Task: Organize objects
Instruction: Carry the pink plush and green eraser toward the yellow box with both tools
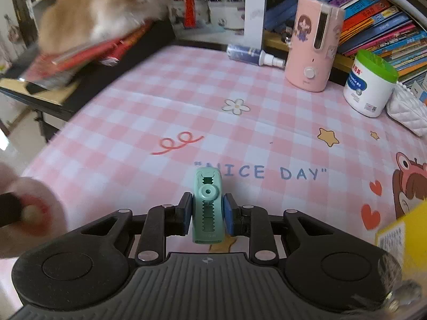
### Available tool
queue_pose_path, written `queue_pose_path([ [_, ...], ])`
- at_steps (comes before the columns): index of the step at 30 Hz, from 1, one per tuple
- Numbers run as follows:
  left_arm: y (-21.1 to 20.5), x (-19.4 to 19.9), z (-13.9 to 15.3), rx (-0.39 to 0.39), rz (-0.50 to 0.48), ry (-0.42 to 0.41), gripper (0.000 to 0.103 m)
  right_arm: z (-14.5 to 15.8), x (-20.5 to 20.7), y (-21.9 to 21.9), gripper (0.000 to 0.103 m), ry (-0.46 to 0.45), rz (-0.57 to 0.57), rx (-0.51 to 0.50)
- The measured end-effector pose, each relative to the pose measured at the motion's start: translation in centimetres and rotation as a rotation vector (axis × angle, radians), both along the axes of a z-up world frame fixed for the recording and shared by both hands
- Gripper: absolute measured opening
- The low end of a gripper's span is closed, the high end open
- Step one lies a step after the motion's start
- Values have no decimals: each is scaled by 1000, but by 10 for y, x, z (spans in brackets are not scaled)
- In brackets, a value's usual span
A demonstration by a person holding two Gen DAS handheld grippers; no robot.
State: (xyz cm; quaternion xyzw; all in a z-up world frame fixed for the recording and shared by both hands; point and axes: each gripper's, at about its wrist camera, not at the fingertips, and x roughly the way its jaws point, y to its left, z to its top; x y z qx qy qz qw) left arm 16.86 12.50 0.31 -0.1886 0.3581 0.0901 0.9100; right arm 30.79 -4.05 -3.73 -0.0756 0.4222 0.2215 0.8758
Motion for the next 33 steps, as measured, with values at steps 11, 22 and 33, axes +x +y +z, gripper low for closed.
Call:
queue_pose_path([
  [11, -1, -47, 8, -8, -37, -43, 74, 51, -77, -28, 23, -74, -34, 89],
  [22, 3, -107, 10, -22, -58, -77, 74, 52, -156, -33, 23, -43, -53, 106],
  [33, 9, -176, 7, -48, -67, -69, 74, 51, -231, -32, 23, -46, -62, 109],
])
